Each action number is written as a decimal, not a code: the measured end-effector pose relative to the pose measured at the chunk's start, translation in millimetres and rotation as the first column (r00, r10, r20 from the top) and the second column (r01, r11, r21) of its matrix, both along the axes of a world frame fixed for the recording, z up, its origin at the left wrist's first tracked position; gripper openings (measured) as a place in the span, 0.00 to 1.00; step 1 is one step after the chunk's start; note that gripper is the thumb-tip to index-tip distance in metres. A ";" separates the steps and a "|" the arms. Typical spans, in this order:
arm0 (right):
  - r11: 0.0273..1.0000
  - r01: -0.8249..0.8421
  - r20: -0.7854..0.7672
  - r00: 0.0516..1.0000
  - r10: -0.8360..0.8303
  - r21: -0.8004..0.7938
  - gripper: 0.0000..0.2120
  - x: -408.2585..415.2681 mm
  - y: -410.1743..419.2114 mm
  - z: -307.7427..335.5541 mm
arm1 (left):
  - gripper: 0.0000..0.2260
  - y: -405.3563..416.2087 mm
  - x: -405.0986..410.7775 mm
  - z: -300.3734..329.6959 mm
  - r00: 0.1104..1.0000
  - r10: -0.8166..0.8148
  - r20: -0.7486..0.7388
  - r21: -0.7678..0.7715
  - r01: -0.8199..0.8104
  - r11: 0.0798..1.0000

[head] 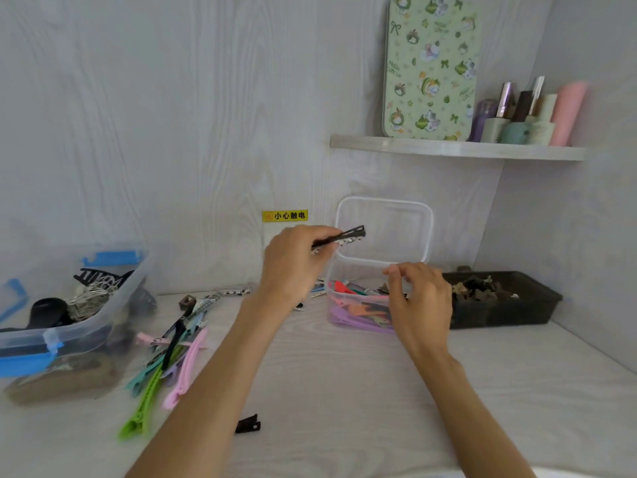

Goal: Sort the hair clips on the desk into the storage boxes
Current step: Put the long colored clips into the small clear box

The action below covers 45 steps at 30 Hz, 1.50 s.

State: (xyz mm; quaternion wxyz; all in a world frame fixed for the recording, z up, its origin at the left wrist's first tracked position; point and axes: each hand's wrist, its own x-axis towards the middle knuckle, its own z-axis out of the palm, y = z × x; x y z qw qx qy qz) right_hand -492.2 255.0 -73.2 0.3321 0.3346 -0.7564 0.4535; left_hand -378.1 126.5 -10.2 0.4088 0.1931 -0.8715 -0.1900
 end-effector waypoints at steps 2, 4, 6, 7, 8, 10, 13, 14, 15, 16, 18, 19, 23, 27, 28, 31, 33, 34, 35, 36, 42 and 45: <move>1.000 -0.010 0.040 0.999 0.011 -0.021 0.06 1.0 0.1 0.1 | 0.10 2.6 -24.6 -6.1 0.981 -0.100 0.169 -0.005 0.102 0.995; 0.999 -0.021 0.071 0.997 0.024 -0.037 0.05 2.4 0.5 -0.1 | 0.11 3.4 -39.9 -17.7 0.931 -0.168 0.324 0.051 0.161 0.986; 0.999 -0.023 0.084 0.996 0.027 -0.041 0.07 2.3 -0.1 -1.7 | 0.14 2.2 -40.7 -25.8 0.891 -0.211 0.403 0.133 0.171 0.976; 0.999 -0.020 0.082 0.996 0.024 -0.040 0.09 1.6 0.0 -2.7 | 0.15 -0.2 -35.4 -27.8 0.890 -0.215 0.403 0.161 0.162 0.974; 0.999 -0.013 0.078 0.997 0.016 -0.034 0.10 0.9 0.2 -3.0 | 0.16 -4.0 -26.5 -28.9 0.900 -0.197 0.388 0.169 0.140 0.975; 1.000 -0.016 0.044 0.999 0.017 -0.011 0.11 1.7 0.7 -1.4 | 0.16 -16.4 2.6 -31.2 0.926 -0.058 0.372 0.114 0.017 0.993; 0.987 -0.161 -0.116 0.981 0.159 -0.007 0.07 16.0 -5.5 2.3 | 0.16 -43.1 59.1 -39.0 0.837 0.341 0.427 -0.097 -0.333 0.938; 0.972 -0.236 -0.166 0.958 0.235 0.020 0.06 25.2 -10.4 3.9 | 0.16 -50.7 75.1 -42.8 0.764 0.443 0.470 -0.148 -0.426 0.892; 0.949 -0.306 -0.197 0.928 0.315 0.075 0.06 37.1 -17.3 6.2 | 0.16 -57.4 87.8 -47.8 0.686 0.498 0.530 -0.169 -0.490 0.855; 0.921 -0.359 -0.188 0.904 0.384 0.155 0.07 48.6 -26.1 7.2 | 0.17 -62.2 95.5 -53.1 0.623 0.513 0.590 -0.168 -0.527 0.833; 0.839 -0.387 -0.041 0.900 0.434 0.383 0.13 68.4 -48.4 2.3 | 0.21 -67.9 99.9 -65.9 0.555 0.487 0.675 -0.126 -0.564 0.816; 0.770 -0.388 0.081 0.911 0.405 0.506 0.21 75.7 -59.4 -3.7 | 0.23 -69.1 99.4 -71.1 0.549 0.474 0.688 -0.102 -0.573 0.813; 0.533 -0.376 0.336 0.925 0.176 0.758 0.41 84.4 -92.1 -23.3 | 0.17 -76.9 101.2 -75.9 0.630 0.495 0.598 -0.096 -0.557 0.825; 0.612 -0.258 0.181 0.966 0.186 0.748 0.25 82.2 -92.4 -26.9 | 0.16 -79.8 104.9 -68.9 0.690 0.472 0.549 -0.036 -0.544 0.838; 0.630 -0.237 0.138 0.970 0.202 0.740 0.22 84.1 -91.3 -25.7 | 0.15 -78.9 105.1 -66.8 0.711 0.465 0.527 -0.024 -0.534 0.845; 0.655 -0.202 0.038 0.966 0.256 0.728 0.15 90.7 -93.3 -25.3 | 0.10 -74.7 104.9 -62.0 0.813 0.399 0.423 0.081 -0.473 0.877; 0.665 -0.223 0.042 0.960 0.276 0.713 0.12 93.1 -93.5 -25.2 | 0.11 -73.7 103.9 -62.1 0.826 0.383 0.415 0.146 -0.475 0.868; 0.666 -0.238 0.060 0.958 0.279 0.707 0.12 93.0 -92.2 -24.6 | 0.13 -73.8 103.6 -62.5 0.818 0.392 0.420 0.158 -0.491 0.857; 0.665 -0.256 0.075 0.955 0.288 0.702 0.12 92.0 -90.4 -24.6 | 0.14 -74.5 103.5 -63.3 0.805 0.407 0.432 0.154 -0.510 0.846; 0.665 -0.264 0.072 0.950 0.302 0.699 0.12 90.7 -88.9 -23.8 | 0.15 -75.1 103.3 -63.4 0.784 0.427 0.452 0.134 -0.533 0.836; 0.855 -0.164 -0.262 0.908 0.326 0.493 0.05 87.5 -82.9 -9.8 | 0.10 -70.2 102.7 -63.2 0.714 0.497 0.494 -0.036 -0.554 0.832; 0.920 -0.200 -0.319 0.895 0.311 0.336 0.06 75.9 -72.1 1.9 | 0.10 -72.1 101.9 -66.1 0.739 0.471 0.482 -0.021 -0.528 0.849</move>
